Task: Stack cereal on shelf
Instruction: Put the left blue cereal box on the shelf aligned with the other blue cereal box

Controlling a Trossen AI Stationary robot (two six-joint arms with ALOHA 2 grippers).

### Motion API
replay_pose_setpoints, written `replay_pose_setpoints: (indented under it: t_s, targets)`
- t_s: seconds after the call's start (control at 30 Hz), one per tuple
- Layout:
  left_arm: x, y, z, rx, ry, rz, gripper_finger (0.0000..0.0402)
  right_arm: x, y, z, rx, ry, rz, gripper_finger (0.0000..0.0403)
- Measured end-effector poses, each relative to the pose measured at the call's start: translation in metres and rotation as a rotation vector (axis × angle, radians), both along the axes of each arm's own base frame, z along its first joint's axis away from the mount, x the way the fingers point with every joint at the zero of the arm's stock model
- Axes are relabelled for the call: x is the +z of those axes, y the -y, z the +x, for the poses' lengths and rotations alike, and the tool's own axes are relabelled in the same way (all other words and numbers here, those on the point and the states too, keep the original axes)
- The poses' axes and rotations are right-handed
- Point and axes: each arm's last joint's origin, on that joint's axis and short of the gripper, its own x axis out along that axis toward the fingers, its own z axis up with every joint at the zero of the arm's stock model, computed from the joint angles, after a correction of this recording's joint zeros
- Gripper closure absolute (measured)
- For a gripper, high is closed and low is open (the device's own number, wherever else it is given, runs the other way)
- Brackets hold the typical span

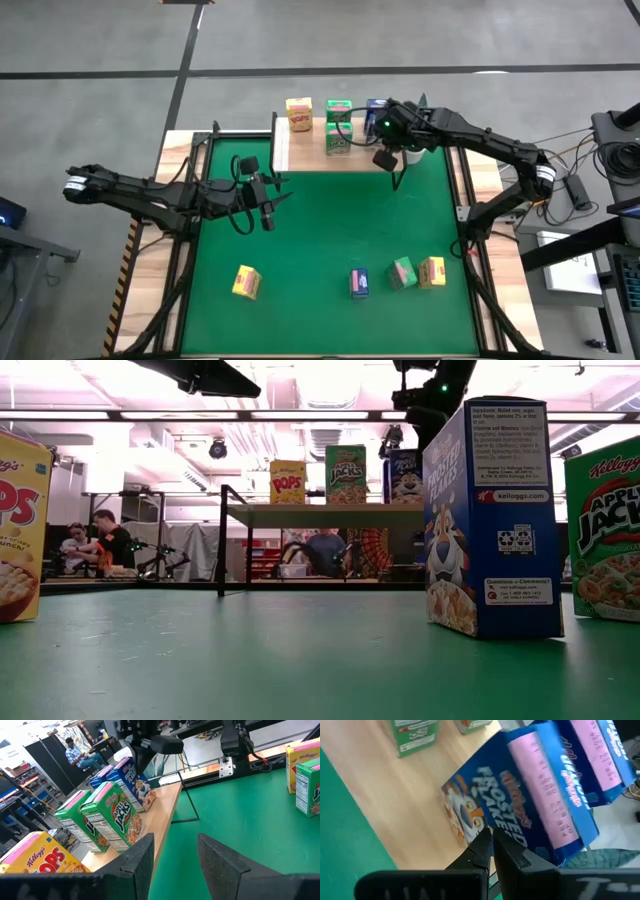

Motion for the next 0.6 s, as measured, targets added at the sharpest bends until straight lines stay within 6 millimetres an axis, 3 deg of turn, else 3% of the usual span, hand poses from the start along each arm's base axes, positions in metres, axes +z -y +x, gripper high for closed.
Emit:
replay_pose_setpoints:
  t_s: [0.3,0.6]
  targets:
    - [0.0,0.0,0.0,0.0,0.0,0.0,0.0268,-0.001,-0.001,0.001,-0.015,0.026,0.024,0.0394]
    - [0.0,0.0,0.0,0.0,0.0,0.0,0.0268,-0.015,0.0,0.002,-0.013,0.0,0.025,0.0394]
